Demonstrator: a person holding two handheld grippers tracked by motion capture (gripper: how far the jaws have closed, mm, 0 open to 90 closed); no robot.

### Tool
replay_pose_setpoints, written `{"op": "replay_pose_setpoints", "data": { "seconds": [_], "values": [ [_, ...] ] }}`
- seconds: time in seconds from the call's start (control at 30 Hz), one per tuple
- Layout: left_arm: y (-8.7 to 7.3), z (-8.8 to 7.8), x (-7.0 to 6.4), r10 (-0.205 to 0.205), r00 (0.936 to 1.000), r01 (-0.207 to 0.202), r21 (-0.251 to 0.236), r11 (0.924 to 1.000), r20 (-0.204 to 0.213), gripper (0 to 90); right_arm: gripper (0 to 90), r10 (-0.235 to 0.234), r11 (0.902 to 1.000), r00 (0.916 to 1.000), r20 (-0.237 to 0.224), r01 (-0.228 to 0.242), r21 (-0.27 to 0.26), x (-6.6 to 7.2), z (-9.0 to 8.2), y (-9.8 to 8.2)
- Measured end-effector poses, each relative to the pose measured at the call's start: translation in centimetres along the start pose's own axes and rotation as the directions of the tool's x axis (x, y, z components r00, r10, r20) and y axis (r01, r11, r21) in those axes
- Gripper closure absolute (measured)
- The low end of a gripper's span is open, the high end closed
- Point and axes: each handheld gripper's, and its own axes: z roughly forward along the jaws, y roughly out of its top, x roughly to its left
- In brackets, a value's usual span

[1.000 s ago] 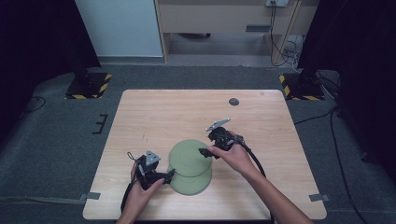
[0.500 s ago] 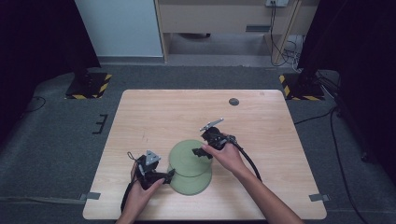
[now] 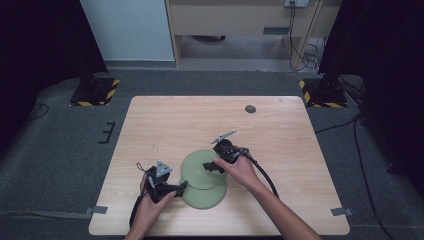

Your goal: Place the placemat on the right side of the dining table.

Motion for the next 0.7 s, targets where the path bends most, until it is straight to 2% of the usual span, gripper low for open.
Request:
{"op": "replay_pose_setpoints", "data": {
  "seconds": [0.43,0.7],
  "values": [
    [0.0,0.01,-0.01,0.0,1.0,0.0,0.0,1.0,0.0,0.1,14.1,0.024,0.9997,0.9996,-0.014,-0.024,-0.001,-0.32,0.23,0.06],
    [0.1,-0.01,-0.06,0.006,1.0,-0.006,-0.002,1.0,0.001,0.7,13.1,0.032,0.9995,0.9995,0.001,-0.032,0.003,-0.96,0.31,-0.04]
  ]
}}
